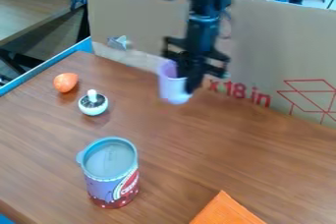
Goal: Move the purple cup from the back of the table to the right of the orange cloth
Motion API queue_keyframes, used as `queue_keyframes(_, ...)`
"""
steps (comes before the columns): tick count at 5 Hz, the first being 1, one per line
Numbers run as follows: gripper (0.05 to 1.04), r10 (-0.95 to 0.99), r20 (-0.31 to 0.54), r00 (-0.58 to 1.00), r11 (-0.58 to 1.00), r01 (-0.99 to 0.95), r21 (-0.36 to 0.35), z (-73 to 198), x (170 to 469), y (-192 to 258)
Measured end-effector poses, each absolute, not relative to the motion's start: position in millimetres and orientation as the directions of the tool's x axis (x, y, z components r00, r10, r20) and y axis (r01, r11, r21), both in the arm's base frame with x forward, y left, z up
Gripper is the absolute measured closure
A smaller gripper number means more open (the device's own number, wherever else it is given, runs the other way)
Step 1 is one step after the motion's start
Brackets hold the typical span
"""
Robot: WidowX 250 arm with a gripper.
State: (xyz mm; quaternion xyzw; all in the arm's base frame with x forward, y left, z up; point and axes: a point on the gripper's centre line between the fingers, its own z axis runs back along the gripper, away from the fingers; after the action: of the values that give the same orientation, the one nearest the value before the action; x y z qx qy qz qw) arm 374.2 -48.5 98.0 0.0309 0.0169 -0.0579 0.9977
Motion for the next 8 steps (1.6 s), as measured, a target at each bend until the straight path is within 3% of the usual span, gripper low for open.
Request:
queue_keyframes(2,0.986,-0.428,-0.095,0.899,0.903,0.43,-0.006,106.1,336.6,-143.3)
queue_keyframes(4,0.986,-0.536,-0.173,0.827,0.842,0.54,-0.027,80.3,301.0,-229.3)
queue_keyframes(6,0.986,-0.575,-0.179,0.798,0.816,0.576,-0.051,50.6,278.4,-242.0)
queue_keyframes(8,0.951,-0.577,-0.132,0.806,0.817,0.57,-0.092,47.0,275.3,-246.6)
